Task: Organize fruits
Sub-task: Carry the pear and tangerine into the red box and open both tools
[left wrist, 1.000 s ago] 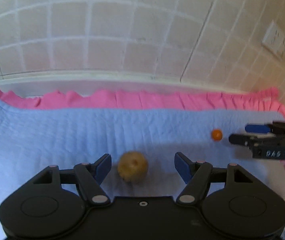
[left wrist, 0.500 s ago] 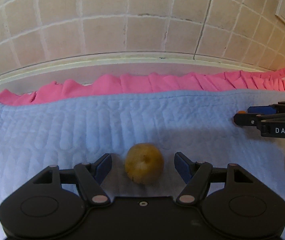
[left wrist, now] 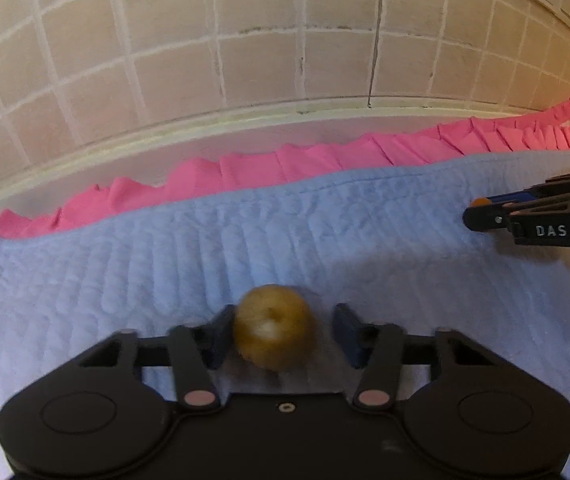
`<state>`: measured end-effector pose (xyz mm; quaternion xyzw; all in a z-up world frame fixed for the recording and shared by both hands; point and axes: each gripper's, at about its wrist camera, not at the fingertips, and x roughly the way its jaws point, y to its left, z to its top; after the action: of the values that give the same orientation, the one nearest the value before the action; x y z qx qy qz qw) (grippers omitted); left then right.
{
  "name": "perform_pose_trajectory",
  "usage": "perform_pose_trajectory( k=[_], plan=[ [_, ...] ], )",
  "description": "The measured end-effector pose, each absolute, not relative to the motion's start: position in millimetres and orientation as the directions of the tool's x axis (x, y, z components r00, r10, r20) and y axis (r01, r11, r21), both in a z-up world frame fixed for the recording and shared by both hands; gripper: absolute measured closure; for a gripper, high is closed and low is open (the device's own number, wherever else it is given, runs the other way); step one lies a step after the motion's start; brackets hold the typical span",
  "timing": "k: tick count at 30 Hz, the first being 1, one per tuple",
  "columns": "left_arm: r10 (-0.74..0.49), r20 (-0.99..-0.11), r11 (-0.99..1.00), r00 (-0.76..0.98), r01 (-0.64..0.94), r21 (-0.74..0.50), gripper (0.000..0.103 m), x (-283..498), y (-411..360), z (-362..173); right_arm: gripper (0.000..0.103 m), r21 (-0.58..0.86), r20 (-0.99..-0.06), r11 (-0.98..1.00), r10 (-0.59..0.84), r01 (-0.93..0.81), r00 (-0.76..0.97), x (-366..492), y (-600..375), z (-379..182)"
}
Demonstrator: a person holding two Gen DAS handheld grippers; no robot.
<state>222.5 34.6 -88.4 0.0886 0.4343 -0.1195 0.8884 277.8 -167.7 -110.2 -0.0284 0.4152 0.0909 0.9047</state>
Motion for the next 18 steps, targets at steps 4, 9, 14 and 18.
perform_pose_trajectory(
  k=[4, 9, 14, 18],
  plan=[
    [-0.168, -0.788, 0.952, 0.592, 0.304, 0.026, 0.058, 223, 38, -80, 0.078, -0.026, -0.745, 0.982, 0.107, -0.190, 0.659, 264, -163, -98],
    [-0.214, -0.748, 0.930, 0.629, 0.364, 0.041, 0.058, 212, 18, -57, 0.078, -0.028, -0.701, 0.990, 0.080, -0.139, 0.709, 227, -177, -68],
    [-0.311, -0.709, 0.877, 0.633, 0.479, 0.043, 0.058, 201, -27, -28, 0.078, -0.003, -0.652, 1.000, 0.007, -0.011, 0.759, 174, -222, -39],
    [-0.436, -0.678, 0.797, 0.592, 0.604, 0.014, 0.058, 192, -83, -4, 0.078, 0.028, -0.624, 0.987, -0.107, 0.160, 0.774, 119, -277, -24]
  ],
)
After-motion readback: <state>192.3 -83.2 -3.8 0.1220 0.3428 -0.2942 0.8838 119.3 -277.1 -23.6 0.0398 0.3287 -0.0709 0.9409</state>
